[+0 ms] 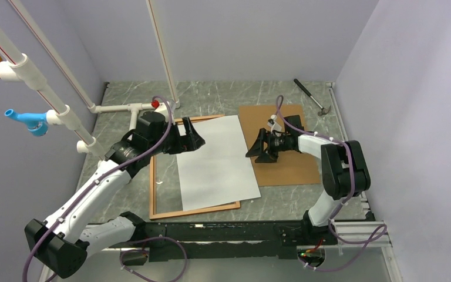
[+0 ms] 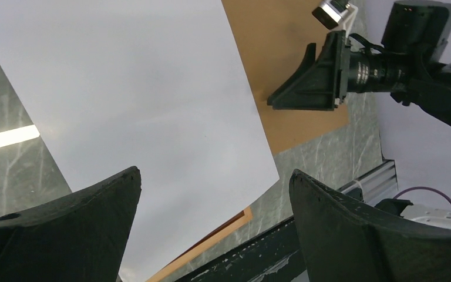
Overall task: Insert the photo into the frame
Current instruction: Turn over the photo from the photo frame, then move the photo frame to the center of the board, then move the photo frame item to the center of the board.
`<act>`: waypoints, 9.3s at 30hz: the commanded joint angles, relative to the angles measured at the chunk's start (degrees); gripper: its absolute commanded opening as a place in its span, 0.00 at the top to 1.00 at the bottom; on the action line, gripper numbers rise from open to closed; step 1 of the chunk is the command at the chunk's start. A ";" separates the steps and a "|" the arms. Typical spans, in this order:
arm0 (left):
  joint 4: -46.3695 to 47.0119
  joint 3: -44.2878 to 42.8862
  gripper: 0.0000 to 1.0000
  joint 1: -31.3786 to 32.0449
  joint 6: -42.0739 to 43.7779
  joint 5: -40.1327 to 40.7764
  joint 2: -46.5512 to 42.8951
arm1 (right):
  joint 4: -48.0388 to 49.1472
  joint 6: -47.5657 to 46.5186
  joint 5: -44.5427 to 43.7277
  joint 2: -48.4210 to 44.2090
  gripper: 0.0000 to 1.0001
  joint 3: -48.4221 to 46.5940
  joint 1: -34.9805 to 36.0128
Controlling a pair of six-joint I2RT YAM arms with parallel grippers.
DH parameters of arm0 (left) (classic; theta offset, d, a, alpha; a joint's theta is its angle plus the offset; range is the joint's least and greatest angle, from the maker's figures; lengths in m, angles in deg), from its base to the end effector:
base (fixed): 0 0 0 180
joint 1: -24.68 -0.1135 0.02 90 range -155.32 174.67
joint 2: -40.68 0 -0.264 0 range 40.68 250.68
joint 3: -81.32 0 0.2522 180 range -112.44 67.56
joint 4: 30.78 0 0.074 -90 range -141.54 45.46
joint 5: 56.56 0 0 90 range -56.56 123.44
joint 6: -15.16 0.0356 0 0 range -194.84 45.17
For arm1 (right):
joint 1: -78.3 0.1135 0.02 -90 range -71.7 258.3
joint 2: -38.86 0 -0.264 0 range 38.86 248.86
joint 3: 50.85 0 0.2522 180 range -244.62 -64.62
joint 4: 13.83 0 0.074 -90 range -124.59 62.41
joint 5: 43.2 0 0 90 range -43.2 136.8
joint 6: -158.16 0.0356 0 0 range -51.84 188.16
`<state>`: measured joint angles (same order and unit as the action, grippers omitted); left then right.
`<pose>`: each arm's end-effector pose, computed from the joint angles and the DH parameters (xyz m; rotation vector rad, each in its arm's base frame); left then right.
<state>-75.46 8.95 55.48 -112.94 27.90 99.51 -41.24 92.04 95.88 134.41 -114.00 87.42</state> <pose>0.1891 -0.1167 0.3418 -0.0809 2.2198 -0.7972 0.2993 0.0753 0.1570 0.0163 2.5958 1.3252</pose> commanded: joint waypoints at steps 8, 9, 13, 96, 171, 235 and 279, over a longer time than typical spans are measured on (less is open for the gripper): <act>3.91 0.69 0.01 -0.24 0.99 -3.26 -0.21 | 9.21 0.24 4.30 8.80 0.31 -1.17 -0.52; 3.89 0.61 0.00 -0.25 1.03 -3.25 -0.20 | 9.55 0.25 4.56 9.36 0.31 -1.23 -0.52; 3.89 0.80 0.01 -0.23 1.10 -3.28 -0.12 | 12.28 1.10 5.79 11.46 0.32 -1.29 -0.48; -1.52 -0.43 0.01 -0.36 3.54 0.69 -2.84 | 32.46 26.14 -1.98 7.24 1.00 -5.23 19.32; -1.35 0.23 0.00 -0.35 4.63 -0.27 -0.12 | -18.91 7.94 -46.94 17.04 0.75 -26.46 27.69; -0.29 1.94 0.01 -0.44 4.09 -1.05 1.55 | -11.40 13.31 -40.18 12.57 0.56 -23.99 28.97; 31.88 -6.70 0.01 16.52 -8.69 -20.38 43.62 | -19.49 7.79 -48.88 -16.38 0.08 0.27 -7.91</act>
<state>-47.96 6.02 70.56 -120.59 9.71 140.68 -58.22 99.19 50.46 121.36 -114.90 83.58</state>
